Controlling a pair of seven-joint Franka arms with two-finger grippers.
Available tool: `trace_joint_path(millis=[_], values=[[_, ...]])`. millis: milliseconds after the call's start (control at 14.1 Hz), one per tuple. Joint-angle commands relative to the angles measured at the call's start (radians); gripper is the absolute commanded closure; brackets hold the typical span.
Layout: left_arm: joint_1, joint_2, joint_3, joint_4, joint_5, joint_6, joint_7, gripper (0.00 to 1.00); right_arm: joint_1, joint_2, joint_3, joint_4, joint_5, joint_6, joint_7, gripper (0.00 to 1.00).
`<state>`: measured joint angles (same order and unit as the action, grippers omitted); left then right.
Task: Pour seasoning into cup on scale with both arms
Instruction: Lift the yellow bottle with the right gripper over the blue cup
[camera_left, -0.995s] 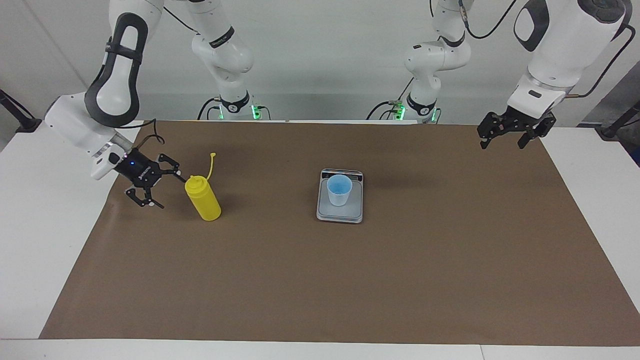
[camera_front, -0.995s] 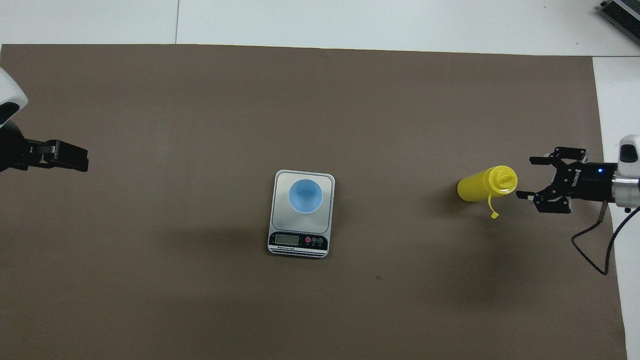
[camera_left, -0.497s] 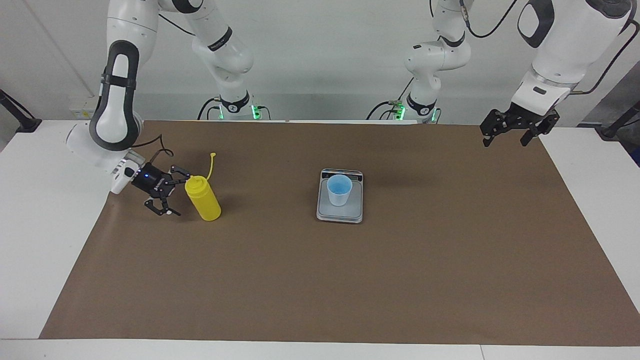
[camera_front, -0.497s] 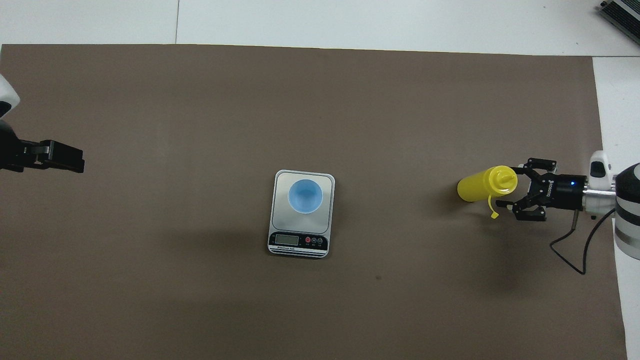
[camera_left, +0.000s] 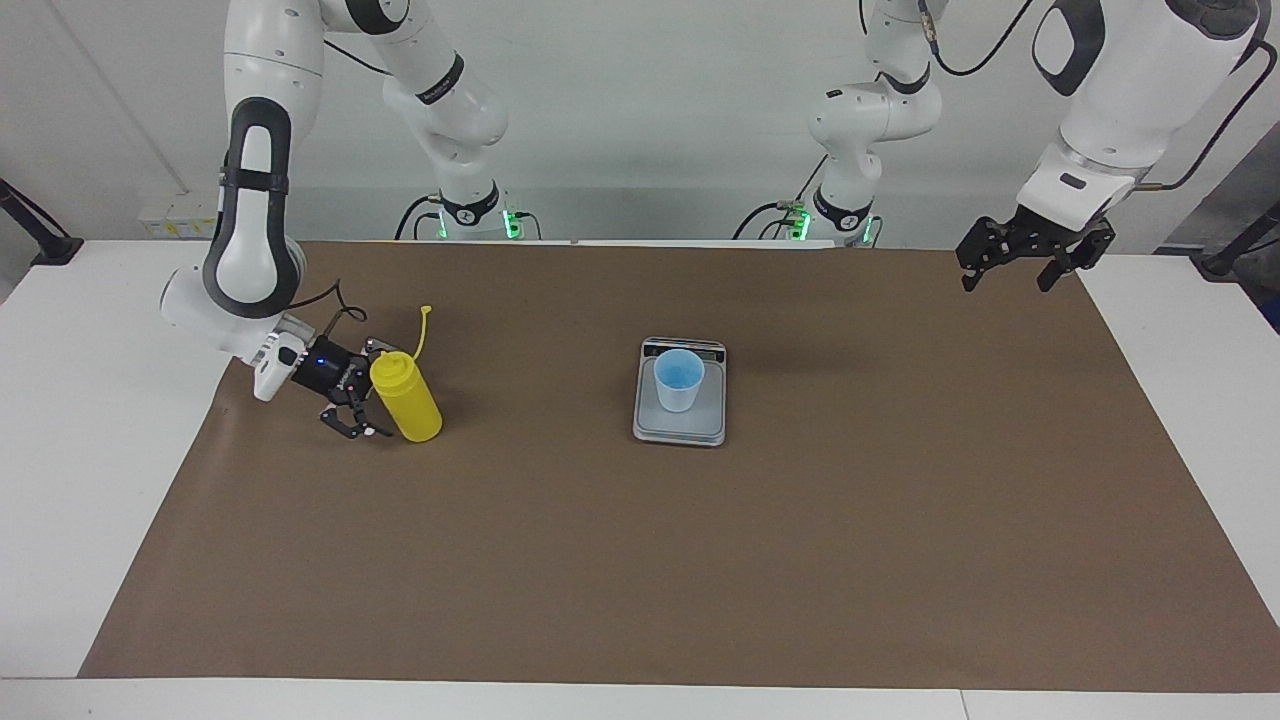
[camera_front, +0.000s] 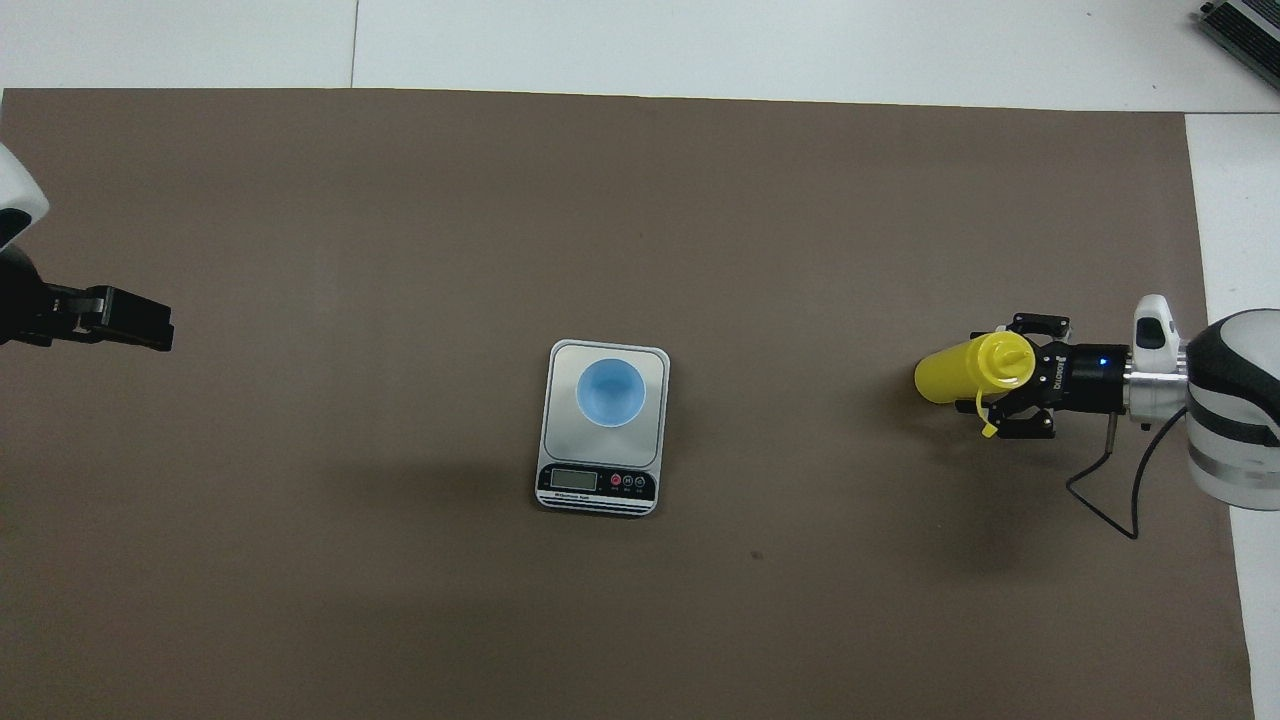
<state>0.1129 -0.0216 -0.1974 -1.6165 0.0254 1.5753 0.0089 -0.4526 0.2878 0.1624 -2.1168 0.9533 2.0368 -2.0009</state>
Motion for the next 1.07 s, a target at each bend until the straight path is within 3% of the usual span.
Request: trace_joint_path(millis=[0,355,568,639,710,995], values=[[-0.002,-0.014,0.001,-0.008,-0.012,-0.008,0.010,0.00,0.032,-0.012,0.002,-0.003,0.039,-0.004,-0.004,0.00],[-0.004,-0.014,0.000,-0.008,-0.012,-0.011,0.013,0.00,0.075,-0.022,0.002,0.000,0.041,0.017,0.004,0.00],[0.005,-0.014,0.000,-0.008,-0.015,-0.003,0.010,0.00,0.139,-0.045,0.002,0.001,0.041,0.092,0.025,0.67],[0.005,-0.014,0.000,-0.009,-0.015,0.000,0.006,0.00,0.146,-0.051,0.002,0.004,0.039,0.106,0.031,0.95],[0.005,-0.014,0.000,-0.010,-0.015,-0.001,0.006,0.00,0.153,-0.058,0.002,0.008,0.038,0.115,0.031,1.00],[0.005,-0.015,0.000,-0.013,-0.016,-0.004,0.005,0.00,0.221,-0.090,0.002,0.037,-0.045,0.134,0.120,1.00]])
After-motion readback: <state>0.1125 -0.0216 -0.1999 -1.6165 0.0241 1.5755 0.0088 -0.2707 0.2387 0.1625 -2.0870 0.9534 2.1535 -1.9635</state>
